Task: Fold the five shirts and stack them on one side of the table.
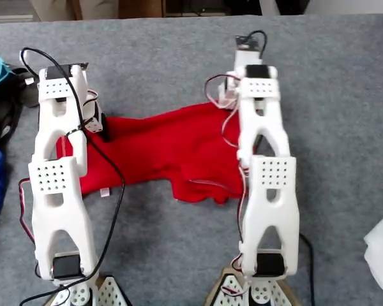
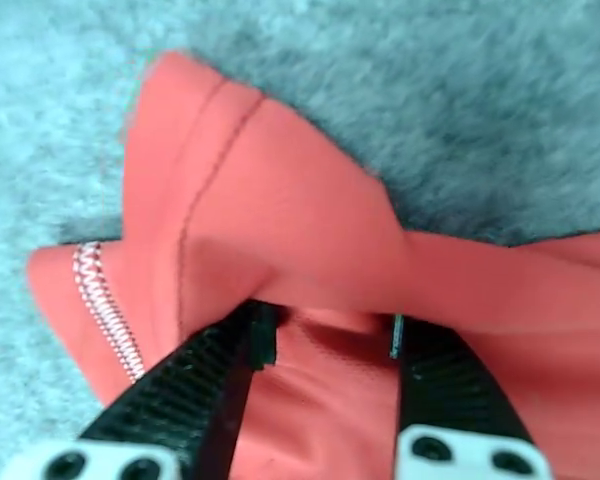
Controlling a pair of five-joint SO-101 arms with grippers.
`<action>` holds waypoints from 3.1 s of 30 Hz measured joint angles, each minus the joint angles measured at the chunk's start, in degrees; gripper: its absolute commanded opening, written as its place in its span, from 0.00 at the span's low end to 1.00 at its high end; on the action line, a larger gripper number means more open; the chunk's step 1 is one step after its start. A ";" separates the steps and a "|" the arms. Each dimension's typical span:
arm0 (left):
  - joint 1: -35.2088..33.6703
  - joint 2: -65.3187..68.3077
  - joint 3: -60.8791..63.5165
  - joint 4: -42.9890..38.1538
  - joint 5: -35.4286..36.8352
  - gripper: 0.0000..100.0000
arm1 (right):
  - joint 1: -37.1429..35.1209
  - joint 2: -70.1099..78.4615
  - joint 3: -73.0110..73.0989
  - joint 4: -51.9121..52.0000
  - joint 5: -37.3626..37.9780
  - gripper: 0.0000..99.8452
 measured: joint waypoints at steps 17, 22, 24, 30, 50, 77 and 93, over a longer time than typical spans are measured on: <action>1.76 -20.48 2.90 0.00 -3.16 0.20 | 0.53 5.71 -33.14 21.71 1.93 0.01; 7.38 -36.40 15.56 0.00 -3.16 0.20 | -2.29 -0.44 -33.14 22.33 1.32 0.01; 8.44 -39.91 22.42 0.00 -3.08 0.18 | -3.69 -3.52 -31.56 22.42 0.26 0.01; 7.21 -37.19 37.54 -3.08 4.57 0.02 | -11.43 -12.22 -15.82 22.42 -3.96 0.01; 4.04 -20.48 36.48 -12.22 7.21 0.02 | -22.42 -17.32 28.04 5.10 -7.65 0.01; 1.05 -0.53 11.43 0.53 6.68 0.02 | 9.76 -6.77 5.63 14.86 5.45 0.01; -0.53 -14.51 20.40 0.09 0.88 0.02 | 8.53 -21.45 2.90 22.15 5.63 0.01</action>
